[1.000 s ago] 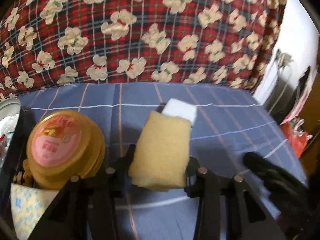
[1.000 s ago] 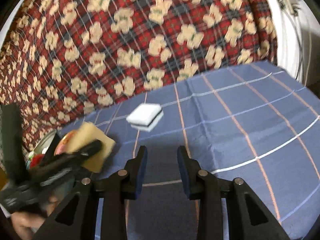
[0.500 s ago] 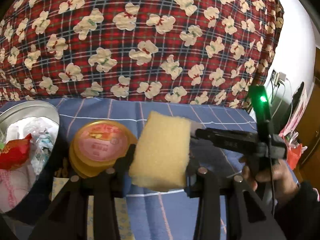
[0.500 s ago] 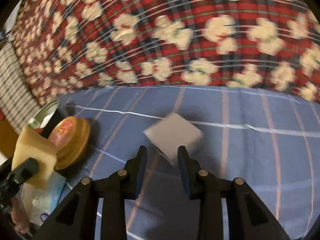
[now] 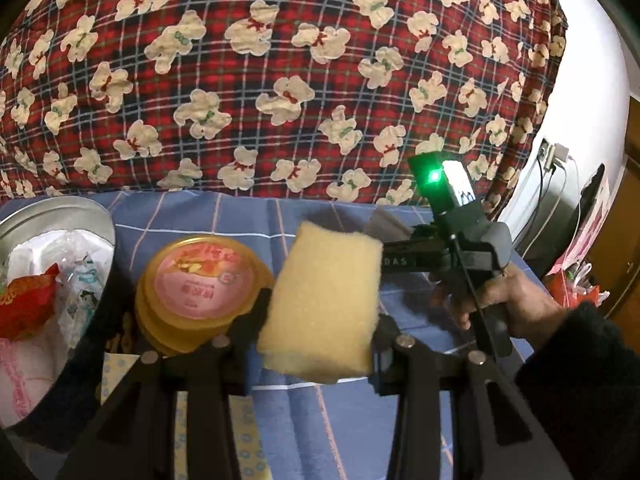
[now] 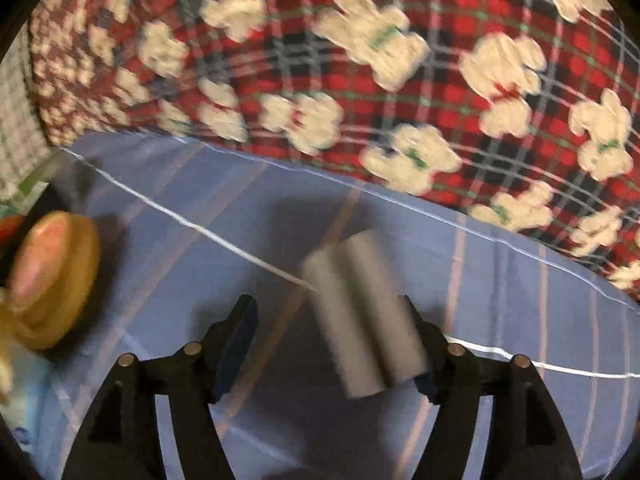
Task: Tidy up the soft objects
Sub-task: 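Grasp the white black-striped sponge with the right gripper while the left gripper lifts the yellow sponge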
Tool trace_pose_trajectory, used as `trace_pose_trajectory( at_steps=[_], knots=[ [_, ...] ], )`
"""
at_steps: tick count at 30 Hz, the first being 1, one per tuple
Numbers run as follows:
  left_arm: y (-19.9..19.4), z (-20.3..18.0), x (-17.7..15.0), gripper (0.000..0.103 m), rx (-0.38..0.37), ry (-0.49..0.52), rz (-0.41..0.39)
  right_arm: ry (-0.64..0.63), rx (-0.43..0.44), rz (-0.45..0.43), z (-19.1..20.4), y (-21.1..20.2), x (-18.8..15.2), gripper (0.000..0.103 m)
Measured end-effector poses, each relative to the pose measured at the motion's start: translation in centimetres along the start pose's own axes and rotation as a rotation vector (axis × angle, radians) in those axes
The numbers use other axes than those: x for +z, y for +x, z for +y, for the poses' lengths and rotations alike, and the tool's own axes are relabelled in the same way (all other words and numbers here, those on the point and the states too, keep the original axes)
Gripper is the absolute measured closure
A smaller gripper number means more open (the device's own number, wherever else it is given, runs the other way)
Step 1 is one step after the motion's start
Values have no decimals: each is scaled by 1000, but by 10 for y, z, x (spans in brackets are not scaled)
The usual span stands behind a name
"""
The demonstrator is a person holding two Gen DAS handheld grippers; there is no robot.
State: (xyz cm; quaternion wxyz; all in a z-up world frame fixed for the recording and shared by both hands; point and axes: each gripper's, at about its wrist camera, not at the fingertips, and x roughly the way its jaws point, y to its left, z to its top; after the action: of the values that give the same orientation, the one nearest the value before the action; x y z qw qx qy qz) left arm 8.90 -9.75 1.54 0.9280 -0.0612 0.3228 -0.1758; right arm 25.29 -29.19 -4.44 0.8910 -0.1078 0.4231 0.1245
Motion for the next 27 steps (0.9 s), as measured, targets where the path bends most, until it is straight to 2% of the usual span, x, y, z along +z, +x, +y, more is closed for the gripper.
trace_pose_trajectory(
  at_steps=[4,10,15,16,17,19,23,27],
  knots=[
    [2,-3,-3,64,-9,9,10,109,50,-7,-15,5,-6,30],
    [2,-9,-4,63,-2,32,7,204,132,-35,-21,3,-5,30],
    [3,-1,-3,63,9,2,8,427,259,-105,-46,4,-11,30],
    [3,0,-3,63,11,-1,7,472,280,-123,-51,5,-13,32],
    [3,0,-2,63,12,-2,6,497,284,-132,-52,4,-14,45],
    [5,0,-3,63,16,1,10,529,272,-123,-57,6,-16,58],
    [9,2,-3,63,14,-7,28,526,288,-122,-56,1,-19,61],
    [9,3,-3,63,25,-4,22,509,235,-115,-53,-6,-20,64]
  ],
)
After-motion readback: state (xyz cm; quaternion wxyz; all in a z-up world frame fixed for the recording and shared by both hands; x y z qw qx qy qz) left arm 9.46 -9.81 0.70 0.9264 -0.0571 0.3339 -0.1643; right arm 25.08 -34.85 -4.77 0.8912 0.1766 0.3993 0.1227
